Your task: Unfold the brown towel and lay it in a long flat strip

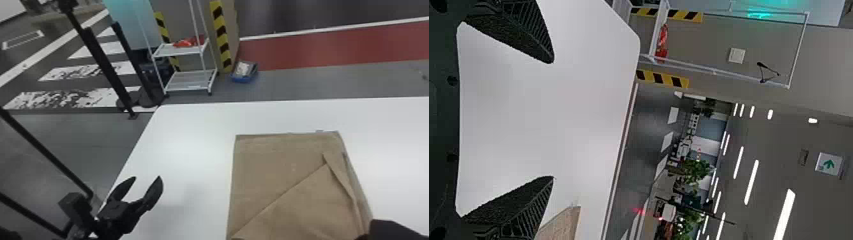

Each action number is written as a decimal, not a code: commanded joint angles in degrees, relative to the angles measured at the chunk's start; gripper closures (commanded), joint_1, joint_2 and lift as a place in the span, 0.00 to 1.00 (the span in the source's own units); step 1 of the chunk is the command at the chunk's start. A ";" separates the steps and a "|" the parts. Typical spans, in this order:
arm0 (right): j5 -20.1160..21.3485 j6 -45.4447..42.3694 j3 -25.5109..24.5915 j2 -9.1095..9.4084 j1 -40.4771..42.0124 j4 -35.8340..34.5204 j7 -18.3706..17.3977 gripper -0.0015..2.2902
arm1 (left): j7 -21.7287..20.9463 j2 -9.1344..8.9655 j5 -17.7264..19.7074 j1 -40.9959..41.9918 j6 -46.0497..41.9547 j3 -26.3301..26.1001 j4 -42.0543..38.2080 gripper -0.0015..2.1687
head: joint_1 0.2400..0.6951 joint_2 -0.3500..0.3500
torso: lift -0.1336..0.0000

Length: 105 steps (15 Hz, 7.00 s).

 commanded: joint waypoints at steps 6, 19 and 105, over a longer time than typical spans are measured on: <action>-1.68 2.83 -2.26 0.23 1.76 -3.99 1.43 0.73 | -1.20 -0.32 -0.17 0.00 0.00 -0.18 -0.65 0.02 | 1.00 1.00 | 0.13; 3.50 7.76 0.99 -0.82 2.37 -3.81 7.32 0.16 | -1.20 -0.32 -0.35 0.00 0.00 -0.26 0.14 0.02 | 1.00 1.00 | 0.13; -24.97 -6.31 -34.61 8.76 -30.24 19.48 -5.95 0.80 | -7.79 -0.32 -12.13 -9.75 33.40 12.39 -18.58 0.99 | 0.88 0.78 | 0.13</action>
